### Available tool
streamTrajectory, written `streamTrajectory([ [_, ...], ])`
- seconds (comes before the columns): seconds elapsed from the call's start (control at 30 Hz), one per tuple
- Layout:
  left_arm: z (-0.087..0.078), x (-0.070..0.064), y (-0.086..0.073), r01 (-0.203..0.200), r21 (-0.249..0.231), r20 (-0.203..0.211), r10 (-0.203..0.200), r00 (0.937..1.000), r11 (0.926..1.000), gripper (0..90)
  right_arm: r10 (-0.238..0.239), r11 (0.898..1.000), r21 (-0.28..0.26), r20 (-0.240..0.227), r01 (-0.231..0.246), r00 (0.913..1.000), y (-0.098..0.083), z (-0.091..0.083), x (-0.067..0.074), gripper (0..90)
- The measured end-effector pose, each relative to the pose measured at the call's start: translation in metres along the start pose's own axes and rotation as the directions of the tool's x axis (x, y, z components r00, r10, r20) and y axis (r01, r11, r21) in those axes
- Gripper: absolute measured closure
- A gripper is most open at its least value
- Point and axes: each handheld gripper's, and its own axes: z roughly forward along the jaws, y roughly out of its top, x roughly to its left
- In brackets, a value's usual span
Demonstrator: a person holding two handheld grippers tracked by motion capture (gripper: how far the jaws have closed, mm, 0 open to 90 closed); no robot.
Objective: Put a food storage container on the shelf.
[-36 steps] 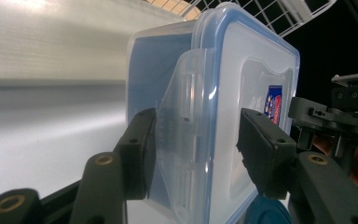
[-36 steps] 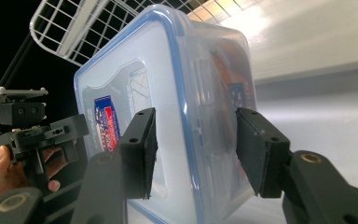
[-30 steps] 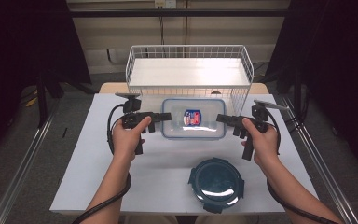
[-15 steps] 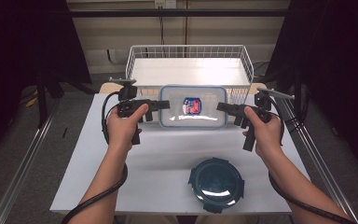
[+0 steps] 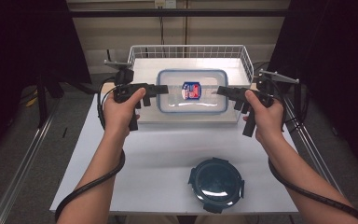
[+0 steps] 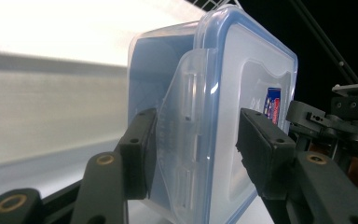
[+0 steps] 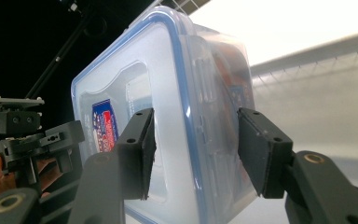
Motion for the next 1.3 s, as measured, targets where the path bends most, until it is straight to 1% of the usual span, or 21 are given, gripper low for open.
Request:
streamTrajectory([
  [0.1,0.0,0.0,0.008,0.002,-0.006,-0.001,-0.002,1.0,1.0,48.9,-0.001,1.0,-0.01,0.001,0.001,1.0,0.006,0.003,0.002,48.3],
  [0.13,0.0,0.001,0.01,0.001,-0.011,0.001,-0.001,1.0,0.9999,48.9,0.005,1.0,-0.01,-0.002,-0.005,1.0,0.008,0.004,0.003,48.3],
  [0.23,0.0,0.001,0.018,0.008,-0.015,0.006,-0.008,0.9999,0.9999,48.9,0.003,1.0,-0.023,0.0,-0.003,1.0,0.014,0.008,0.006,48.3],
  [0.27,0.0,0.001,0.021,0.003,-0.015,0.002,-0.003,1.0,0.9999,48.9,0.002,1.0,-0.026,-0.001,-0.002,1.0,0.017,0.009,0.007,48.3],
  [0.37,0.0,0.002,0.029,0.009,-0.014,0.005,-0.009,1.0,0.9999,48.9,0.002,0.999,-0.035,-0.001,-0.002,1.0,0.023,0.012,0.009,48.4],
  [0.43,0.0,0.001,0.033,0.006,-0.013,0.0,-0.006,1.0,0.9999,48.9,0.006,0.999,-0.035,-0.003,-0.006,1.0,0.027,0.014,0.01,48.4],
  [0.5,0.001,0.001,0.037,0.0,-0.012,-0.003,0.0,1.0,0.9999,49.1,0.01,0.999,-0.038,-0.007,-0.01,0.9999,0.03,0.016,0.008,48.4],
  [0.6,0.003,0.001,0.042,0.007,-0.014,-0.002,-0.007,1.0,0.9999,49.3,0.024,0.999,-0.044,-0.011,-0.024,0.9997,0.033,0.018,0.008,48.3],
  [0.67,0.004,0.0,0.045,0.004,-0.015,-0.002,-0.004,1.0,0.9999,49.5,0.02,0.999,-0.049,-0.009,-0.021,0.9998,0.036,0.019,0.006,48.4],
  [0.73,0.005,-0.001,0.048,0.004,-0.019,0.0,-0.004,1.0,0.9998,49.6,0.032,0.998,-0.06,-0.015,-0.033,0.9994,0.039,0.019,0.006,48.4],
  [0.77,0.006,-0.002,0.049,0.009,-0.023,0.004,-0.009,0.9999,0.9997,49.7,0.028,0.998,-0.064,-0.014,-0.029,0.9995,0.04,0.02,0.005,48.4],
  [0.87,0.008,-0.003,0.054,0.007,-0.024,0.005,-0.007,1.0,0.9997,49.8,0.035,0.997,-0.07,-0.019,-0.036,0.9992,0.045,0.019,0.005,48.4],
  [0.93,0.01,-0.003,0.056,0.011,-0.025,0.009,-0.011,0.9999,0.9996,49.8,0.035,0.996,-0.077,-0.014,-0.036,0.9993,0.048,0.019,0.006,48.5],
  [1.0,0.012,-0.003,0.059,0.018,-0.026,0.011,-0.018,0.9998,0.9995,49.8,0.031,0.996,-0.08,-0.012,-0.032,0.9995,0.052,0.02,0.005,48.4],
  [1.03,0.013,-0.003,0.06,0.018,-0.03,0.01,-0.018,0.9998,0.9994,49.8,0.036,0.996,-0.08,-0.008,-0.037,0.9993,0.053,0.02,0.006,48.4],
  [1.13,0.016,0.0,0.064,0.03,-0.032,0.016,-0.029,0.9994,0.9991,49.8,0.027,0.996,-0.083,-0.003,-0.027,0.9996,0.058,0.023,0.006,48.5],
  [1.3,0.02,0.004,0.073,0.036,-0.031,0.014,-0.035,0.9993,0.9989,49.5,0.029,0.996,-0.089,0.004,-0.029,0.9996,0.064,0.029,0.006,48.5],
])
